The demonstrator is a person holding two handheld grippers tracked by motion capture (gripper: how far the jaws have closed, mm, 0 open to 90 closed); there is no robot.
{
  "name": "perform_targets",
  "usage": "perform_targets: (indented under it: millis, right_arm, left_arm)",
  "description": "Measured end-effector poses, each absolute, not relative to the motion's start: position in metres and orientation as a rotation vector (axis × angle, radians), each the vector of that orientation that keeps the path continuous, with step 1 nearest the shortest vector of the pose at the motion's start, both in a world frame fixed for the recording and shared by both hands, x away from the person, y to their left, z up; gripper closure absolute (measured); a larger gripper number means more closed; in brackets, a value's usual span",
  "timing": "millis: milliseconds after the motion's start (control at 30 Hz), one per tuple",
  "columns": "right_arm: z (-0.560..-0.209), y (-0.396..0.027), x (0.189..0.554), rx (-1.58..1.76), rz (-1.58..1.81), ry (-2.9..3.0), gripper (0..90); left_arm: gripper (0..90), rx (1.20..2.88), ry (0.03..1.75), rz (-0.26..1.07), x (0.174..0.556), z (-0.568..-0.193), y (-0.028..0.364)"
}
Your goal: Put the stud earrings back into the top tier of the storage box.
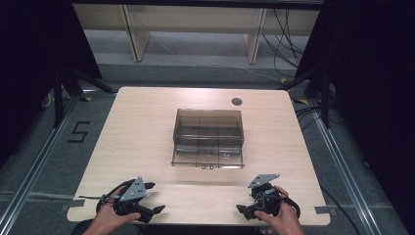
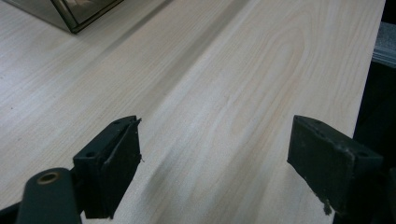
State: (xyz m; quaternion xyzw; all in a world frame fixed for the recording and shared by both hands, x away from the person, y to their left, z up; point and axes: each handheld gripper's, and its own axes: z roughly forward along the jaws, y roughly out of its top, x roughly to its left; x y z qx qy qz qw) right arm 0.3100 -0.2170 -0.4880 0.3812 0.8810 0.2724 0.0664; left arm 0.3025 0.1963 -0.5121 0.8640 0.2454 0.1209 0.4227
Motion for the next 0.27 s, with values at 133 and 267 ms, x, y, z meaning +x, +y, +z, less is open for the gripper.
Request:
perform_targets:
  millis: [133,267]
  right_arm:
    - [-0.4869,-0.2182,0.3095,1.161,0.822,2.652,17.6]
    - [-0.4866,-0.2200,0.3102,1.155,0.826,2.648,17.5]
  left_arm:
    - [16.6,2.160,0.614,0.307,0.3024,-0.5123,0.1962]
    - [16.6,2.166,0.613,0.301,0.3026,-0.5119,0.1963]
